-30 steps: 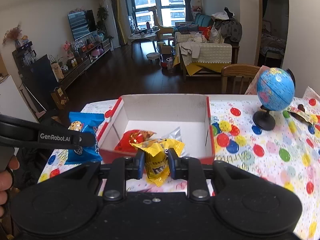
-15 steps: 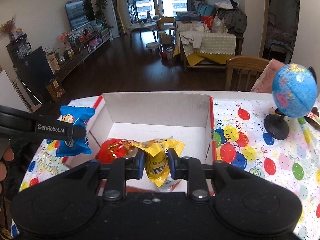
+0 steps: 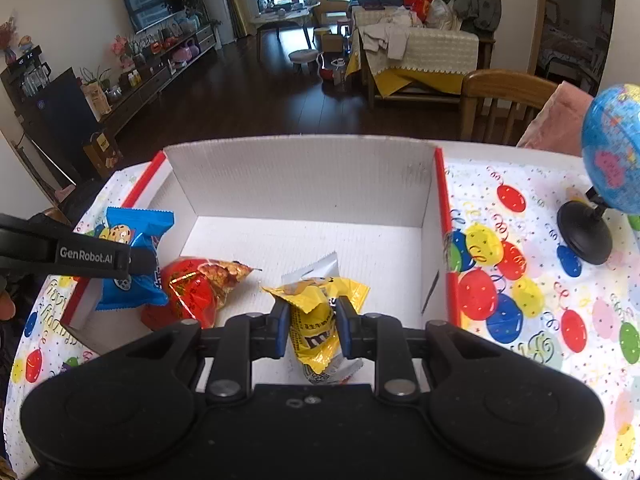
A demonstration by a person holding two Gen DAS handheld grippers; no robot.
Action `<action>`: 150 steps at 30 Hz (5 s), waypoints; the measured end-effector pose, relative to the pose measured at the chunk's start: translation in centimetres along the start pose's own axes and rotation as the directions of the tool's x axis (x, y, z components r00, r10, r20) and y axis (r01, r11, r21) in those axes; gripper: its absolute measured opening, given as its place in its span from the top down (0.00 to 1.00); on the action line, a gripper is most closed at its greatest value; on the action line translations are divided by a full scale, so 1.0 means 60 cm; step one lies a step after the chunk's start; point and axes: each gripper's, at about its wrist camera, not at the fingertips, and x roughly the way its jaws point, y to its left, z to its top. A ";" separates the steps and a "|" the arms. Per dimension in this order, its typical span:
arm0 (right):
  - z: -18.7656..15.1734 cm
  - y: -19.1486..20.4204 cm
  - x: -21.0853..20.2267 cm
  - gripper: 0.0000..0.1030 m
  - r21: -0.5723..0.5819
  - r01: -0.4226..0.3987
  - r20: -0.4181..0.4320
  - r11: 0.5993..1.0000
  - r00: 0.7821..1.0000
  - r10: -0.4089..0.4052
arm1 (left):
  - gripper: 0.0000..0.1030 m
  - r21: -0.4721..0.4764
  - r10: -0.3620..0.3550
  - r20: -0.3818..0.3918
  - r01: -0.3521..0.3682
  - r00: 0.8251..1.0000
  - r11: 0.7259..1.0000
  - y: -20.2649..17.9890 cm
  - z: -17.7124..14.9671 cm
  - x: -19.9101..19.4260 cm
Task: Organize snacks
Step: 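Carry the blue packet and yellow bag into the box and open both grippers, then withdraw both tools from the box toward the remaining snacks, then grasp the green packet with the left gripper while the right grasps the copper foil bag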
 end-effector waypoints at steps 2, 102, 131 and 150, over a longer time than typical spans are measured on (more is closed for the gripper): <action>-0.001 -0.003 0.009 0.78 0.001 -0.001 -0.009 1.000 1.000 0.001 | 0.66 0.003 -0.001 -0.009 0.001 1.000 1.000 -0.001 -0.003 0.009; -0.312 0.225 -0.224 0.05 -0.012 -0.012 0.080 1.000 0.997 0.013 | 0.14 -0.081 -0.102 -0.020 0.100 0.995 0.992 0.194 -0.426 -0.187; -0.248 0.162 -0.051 0.06 -0.065 0.016 0.020 0.998 1.000 -0.015 | 0.14 -0.130 0.002 -0.105 -0.016 0.995 0.991 0.170 -0.405 -0.038; -0.238 0.165 -0.011 0.24 -0.079 -0.040 -0.027 0.996 0.999 0.038 | 0.50 -0.089 -0.049 -0.085 0.041 0.995 0.995 0.156 -0.397 -0.032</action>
